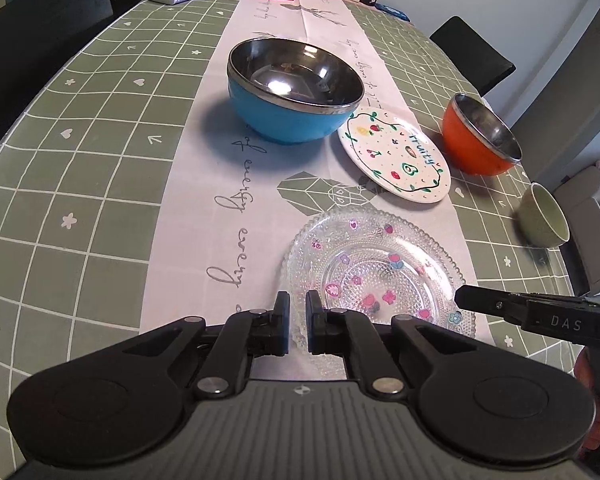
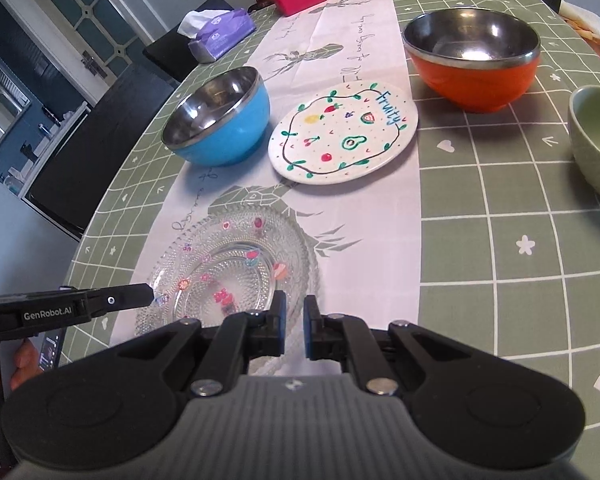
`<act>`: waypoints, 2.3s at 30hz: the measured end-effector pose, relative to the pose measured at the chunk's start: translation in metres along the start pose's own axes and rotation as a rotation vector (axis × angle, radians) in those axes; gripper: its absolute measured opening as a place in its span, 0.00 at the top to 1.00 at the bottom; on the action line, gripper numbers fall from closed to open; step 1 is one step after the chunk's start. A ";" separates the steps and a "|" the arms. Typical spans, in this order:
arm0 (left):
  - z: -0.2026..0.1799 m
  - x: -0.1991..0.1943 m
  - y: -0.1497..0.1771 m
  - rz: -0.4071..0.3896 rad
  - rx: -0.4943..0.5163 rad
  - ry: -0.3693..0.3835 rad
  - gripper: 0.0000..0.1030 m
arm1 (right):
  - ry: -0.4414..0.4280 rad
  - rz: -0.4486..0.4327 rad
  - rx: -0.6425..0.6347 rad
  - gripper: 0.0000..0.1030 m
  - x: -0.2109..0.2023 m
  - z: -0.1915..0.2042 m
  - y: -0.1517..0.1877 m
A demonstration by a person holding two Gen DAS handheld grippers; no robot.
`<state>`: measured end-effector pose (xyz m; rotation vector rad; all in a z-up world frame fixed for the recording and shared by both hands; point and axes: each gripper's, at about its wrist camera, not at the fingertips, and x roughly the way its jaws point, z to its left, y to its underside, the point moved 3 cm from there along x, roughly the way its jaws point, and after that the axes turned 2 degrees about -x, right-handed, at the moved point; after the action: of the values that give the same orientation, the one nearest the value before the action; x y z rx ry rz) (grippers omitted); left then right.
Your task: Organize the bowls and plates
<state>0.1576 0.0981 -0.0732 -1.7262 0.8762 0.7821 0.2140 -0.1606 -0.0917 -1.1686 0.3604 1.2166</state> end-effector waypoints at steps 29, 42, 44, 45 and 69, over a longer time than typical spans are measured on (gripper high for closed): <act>-0.012 0.002 -0.005 -0.060 0.044 0.039 0.96 | 0.040 -0.026 -0.038 0.90 -0.006 0.002 -0.006; -0.028 0.021 -0.049 -0.113 0.013 0.099 0.73 | 0.083 -0.125 0.134 0.71 -0.008 -0.034 -0.032; -0.031 0.029 -0.056 -0.124 -0.008 0.117 0.66 | 0.093 -0.148 0.168 0.71 -0.008 -0.043 -0.038; -0.032 0.034 -0.059 -0.124 -0.020 0.124 0.64 | 0.094 -0.156 0.188 0.71 -0.007 -0.048 -0.041; -0.024 0.108 -0.093 -0.038 -0.174 0.195 0.84 | -0.008 -0.136 0.427 0.81 0.047 -0.096 -0.079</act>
<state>0.2951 0.0756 -0.1105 -1.9925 0.9253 0.6886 0.3328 -0.2079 -0.1283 -0.8050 0.4986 0.9659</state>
